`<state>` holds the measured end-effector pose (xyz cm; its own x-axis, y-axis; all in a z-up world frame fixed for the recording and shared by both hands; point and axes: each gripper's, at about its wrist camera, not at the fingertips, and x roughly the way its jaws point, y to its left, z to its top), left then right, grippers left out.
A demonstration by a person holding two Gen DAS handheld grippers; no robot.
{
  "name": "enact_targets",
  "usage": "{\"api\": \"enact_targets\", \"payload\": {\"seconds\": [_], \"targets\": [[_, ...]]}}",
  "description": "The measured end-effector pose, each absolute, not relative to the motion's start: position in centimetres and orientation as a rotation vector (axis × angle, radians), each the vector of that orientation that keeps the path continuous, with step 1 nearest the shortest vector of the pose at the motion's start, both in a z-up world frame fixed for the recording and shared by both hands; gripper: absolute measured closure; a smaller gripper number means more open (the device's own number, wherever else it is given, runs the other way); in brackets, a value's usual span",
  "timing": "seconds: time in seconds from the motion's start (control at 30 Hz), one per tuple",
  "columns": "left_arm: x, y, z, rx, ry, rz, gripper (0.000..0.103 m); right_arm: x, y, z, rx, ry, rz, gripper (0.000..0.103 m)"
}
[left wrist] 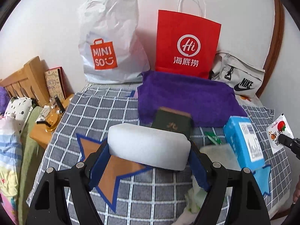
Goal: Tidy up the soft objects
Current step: 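Carry the foam block and sachet in both tools over the purple towel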
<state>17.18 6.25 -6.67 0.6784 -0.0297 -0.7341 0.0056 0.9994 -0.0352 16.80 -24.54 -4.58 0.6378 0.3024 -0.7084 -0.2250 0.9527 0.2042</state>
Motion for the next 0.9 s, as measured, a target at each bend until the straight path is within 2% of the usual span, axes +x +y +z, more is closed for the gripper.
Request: {"api": "enact_targets", "payload": {"seconds": [0.47, 0.9], "targets": [[25.0, 4.7, -5.8, -0.035, 0.851, 0.01, 0.025, 25.3, -24.8, -3.4, 0.093, 0.823, 0.32, 0.1], [32.5, 2.5, -8.0, -0.026, 0.894, 0.007, 0.025, 33.7, -25.4, -5.8, 0.097, 0.88, 0.337, 0.1]]}}
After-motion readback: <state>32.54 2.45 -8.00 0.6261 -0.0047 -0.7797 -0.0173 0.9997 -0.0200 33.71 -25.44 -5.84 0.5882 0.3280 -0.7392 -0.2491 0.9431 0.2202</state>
